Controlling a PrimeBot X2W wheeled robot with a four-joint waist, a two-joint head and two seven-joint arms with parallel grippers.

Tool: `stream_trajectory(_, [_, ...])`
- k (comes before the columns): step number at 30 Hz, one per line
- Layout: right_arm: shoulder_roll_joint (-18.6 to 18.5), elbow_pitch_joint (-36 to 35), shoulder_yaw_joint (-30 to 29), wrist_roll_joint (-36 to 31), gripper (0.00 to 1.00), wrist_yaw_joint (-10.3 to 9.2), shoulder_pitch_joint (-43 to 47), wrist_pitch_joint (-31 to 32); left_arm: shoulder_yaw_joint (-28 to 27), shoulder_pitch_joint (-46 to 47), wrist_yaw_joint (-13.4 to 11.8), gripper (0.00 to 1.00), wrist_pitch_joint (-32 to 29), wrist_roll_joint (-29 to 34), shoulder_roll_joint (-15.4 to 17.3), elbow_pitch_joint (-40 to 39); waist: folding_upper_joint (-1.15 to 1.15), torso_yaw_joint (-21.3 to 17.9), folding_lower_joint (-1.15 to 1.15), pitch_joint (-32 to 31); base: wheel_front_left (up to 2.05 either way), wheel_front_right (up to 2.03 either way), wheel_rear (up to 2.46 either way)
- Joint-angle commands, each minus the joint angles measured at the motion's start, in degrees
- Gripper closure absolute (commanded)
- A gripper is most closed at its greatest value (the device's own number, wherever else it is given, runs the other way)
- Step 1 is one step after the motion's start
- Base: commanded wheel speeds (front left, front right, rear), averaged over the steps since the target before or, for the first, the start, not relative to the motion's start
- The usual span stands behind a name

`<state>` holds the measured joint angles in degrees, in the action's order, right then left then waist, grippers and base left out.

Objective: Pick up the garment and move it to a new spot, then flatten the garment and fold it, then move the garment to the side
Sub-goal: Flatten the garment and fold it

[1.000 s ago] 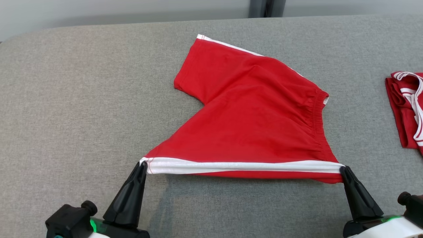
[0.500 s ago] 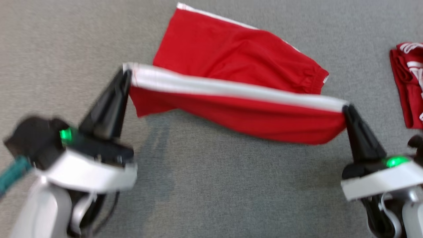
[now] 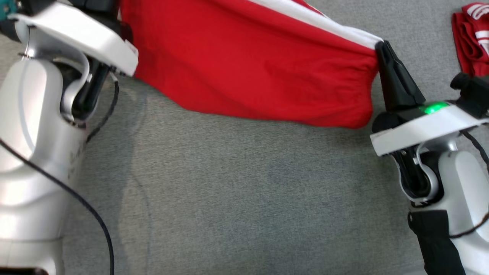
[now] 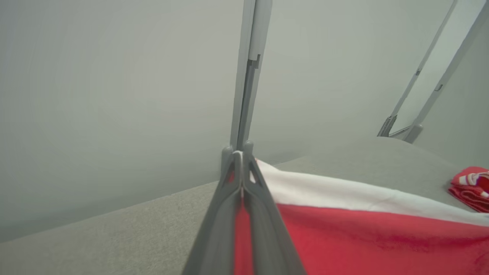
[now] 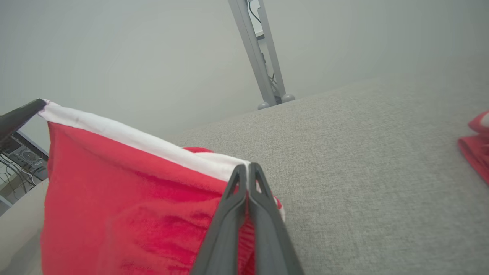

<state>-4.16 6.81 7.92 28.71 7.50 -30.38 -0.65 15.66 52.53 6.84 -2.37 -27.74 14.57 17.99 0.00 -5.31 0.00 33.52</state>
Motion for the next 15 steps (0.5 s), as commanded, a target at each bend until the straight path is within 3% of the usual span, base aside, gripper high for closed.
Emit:
stream_trajectory(1, [-0.08,1.27,0.3,0.19,1.0,-0.02,-1.47,-0.94,0.23,2.08,0.27,1.0,0.64,-0.23,0.26,2.95,0.0,-1.04,0.0,0.99,0.0,0.0,0.0])
stream_trajectory(8, [0.4,7.75,4.33,2.43,1.0,-0.02,-5.85,-4.36,3.62,8.6,0.69,1.0,5.45,-3.83,-0.27,18.55,0.0,-2.95,0.0,1.69,0.0,0.0,0.0])
stream_trajectory(9, [0.45,8.37,4.97,2.75,0.69,-0.02,-6.17,-4.81,4.54,9.07,0.65,1.0,5.53,-4.73,-0.25,20.12,0.0,-3.12,0.0,1.68,0.0,0.0,0.0])
stream_trajectory(10, [0.46,8.74,5.47,3.08,0.25,-0.02,-6.36,-5.25,5.44,9.3,0.65,0.33,5.68,-5.55,-0.12,21.28,0.0,-3.31,0.0,1.62,0.0,0.0,0.0])
stream_trajectory(11, [0.44,9.01,5.96,3.5,0.0,-0.02,-6.41,-5.79,6.31,9.66,0.66,0.0,6.42,-6.19,0.05,22.04,0.0,-3.44,0.0,1.55,0.0,0.0,0.0])
stream_trajectory(15, [-0.91,8.68,7.21,3.2,0.0,-0.02,-5.43,-8.11,8.16,9.16,0.67,0.0,8.69,-8.0,0.32,24.34,0.0,-3.46,0.0,1.23,0.0,0.0,0.0])
